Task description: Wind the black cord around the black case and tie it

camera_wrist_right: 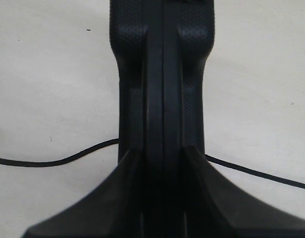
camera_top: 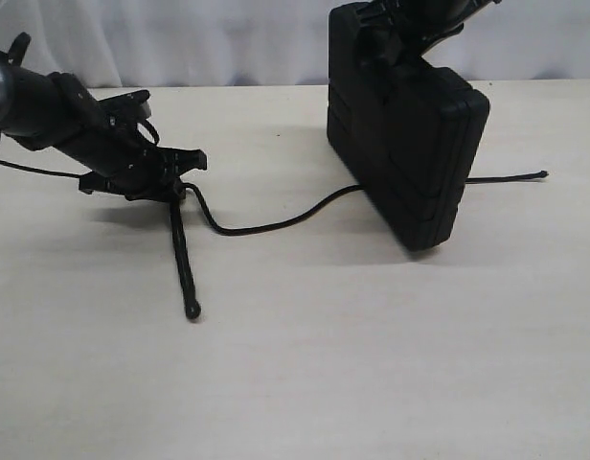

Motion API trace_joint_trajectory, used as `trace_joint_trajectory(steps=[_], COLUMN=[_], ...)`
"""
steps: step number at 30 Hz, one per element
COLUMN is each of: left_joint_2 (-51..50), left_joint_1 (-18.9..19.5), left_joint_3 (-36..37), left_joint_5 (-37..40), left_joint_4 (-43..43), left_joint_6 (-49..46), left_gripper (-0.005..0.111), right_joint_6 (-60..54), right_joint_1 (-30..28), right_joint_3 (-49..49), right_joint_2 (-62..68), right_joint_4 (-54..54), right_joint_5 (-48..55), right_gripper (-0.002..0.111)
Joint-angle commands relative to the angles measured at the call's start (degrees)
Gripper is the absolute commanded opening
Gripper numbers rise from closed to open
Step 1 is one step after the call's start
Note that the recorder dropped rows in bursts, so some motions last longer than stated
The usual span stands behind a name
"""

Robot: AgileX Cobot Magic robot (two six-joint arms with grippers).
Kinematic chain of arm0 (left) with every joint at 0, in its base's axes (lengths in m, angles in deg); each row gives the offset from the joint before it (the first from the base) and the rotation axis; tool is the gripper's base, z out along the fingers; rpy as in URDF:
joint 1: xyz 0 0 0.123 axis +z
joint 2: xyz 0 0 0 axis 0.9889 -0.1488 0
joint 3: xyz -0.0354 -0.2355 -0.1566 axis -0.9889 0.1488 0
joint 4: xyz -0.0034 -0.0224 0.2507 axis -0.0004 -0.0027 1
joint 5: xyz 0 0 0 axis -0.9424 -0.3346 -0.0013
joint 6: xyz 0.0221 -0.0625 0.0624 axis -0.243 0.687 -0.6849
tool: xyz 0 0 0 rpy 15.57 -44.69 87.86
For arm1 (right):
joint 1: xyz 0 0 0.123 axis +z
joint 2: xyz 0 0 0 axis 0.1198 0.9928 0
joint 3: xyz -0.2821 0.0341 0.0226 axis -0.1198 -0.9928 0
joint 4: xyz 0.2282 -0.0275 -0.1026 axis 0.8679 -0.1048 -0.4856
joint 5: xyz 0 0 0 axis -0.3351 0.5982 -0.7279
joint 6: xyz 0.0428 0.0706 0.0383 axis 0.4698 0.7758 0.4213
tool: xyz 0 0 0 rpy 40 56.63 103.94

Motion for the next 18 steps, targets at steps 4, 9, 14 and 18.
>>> trace_joint_trajectory(steps=[4,9,14,18], left_joint_2=[1.48,6.65,11.93,14.71], left_joint_1=[1.81,2.69,2.44,0.24], left_joint_3=[1.38,1.38,1.38,1.38], left_joint_5=[6.38,6.77,8.74,16.25], left_joint_4=[7.64,12.90,15.42,18.38], left_joint_6=[-2.75,-5.37,-21.72,-48.10], left_gripper=[0.058,0.059,0.059,0.059], right_joint_6=[-0.46,-0.61,-0.61,-0.61], right_joint_1=[-0.01,-0.01,-0.01,-0.01], right_joint_3=[-0.91,-0.91,-0.91,-0.91], right_joint_2=[1.02,1.02,1.02,1.02], right_joint_4=[0.33,0.33,0.33,0.33], right_joint_5=[2.01,2.01,2.01,2.01], right_gripper=[0.004,0.004,0.004,0.004])
